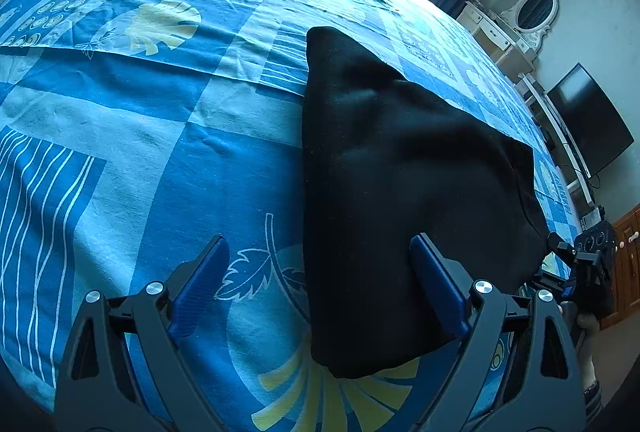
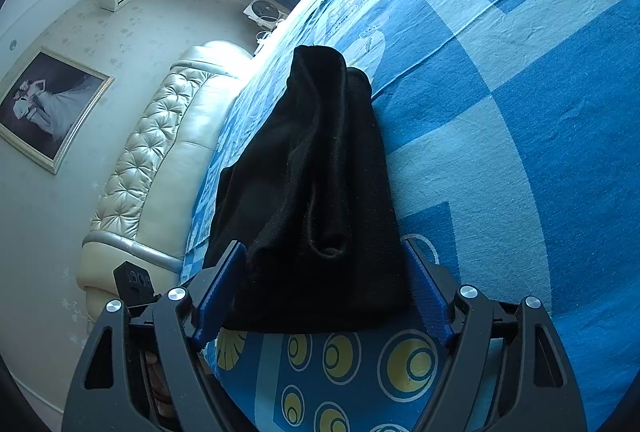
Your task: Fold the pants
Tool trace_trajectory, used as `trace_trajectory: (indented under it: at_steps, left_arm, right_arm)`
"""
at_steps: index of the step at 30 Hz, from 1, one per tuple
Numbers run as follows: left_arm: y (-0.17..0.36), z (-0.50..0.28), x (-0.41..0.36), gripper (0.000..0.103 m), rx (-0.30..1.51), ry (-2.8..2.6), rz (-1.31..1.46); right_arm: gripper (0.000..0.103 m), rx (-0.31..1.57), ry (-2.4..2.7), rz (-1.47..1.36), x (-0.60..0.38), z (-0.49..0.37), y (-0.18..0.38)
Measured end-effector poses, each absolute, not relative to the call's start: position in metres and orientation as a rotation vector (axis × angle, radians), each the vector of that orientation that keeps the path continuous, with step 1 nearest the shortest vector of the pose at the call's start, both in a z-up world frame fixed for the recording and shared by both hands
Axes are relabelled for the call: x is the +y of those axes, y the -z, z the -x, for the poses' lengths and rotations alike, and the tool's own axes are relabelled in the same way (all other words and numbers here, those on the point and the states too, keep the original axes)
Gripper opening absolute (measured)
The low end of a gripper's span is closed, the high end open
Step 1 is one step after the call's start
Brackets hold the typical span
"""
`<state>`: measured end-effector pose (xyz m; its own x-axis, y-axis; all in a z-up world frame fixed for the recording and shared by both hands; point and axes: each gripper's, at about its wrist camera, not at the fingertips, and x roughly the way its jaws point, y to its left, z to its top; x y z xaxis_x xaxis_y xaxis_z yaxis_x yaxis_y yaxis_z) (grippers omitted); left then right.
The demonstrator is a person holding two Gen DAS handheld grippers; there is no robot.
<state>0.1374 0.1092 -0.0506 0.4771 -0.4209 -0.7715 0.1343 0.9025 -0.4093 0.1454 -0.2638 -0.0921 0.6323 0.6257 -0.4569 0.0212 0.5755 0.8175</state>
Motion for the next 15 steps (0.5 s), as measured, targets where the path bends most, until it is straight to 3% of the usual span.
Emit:
trace_trajectory:
  at_steps: [15]
  left_arm:
    - [0.0494,-0.1342,0.1067,0.092,1.004,0.349,0.311]
  right_arm:
    - [0.078,0.812,-0.401,-0.897,-0.2622,-0.1423,0.0932]
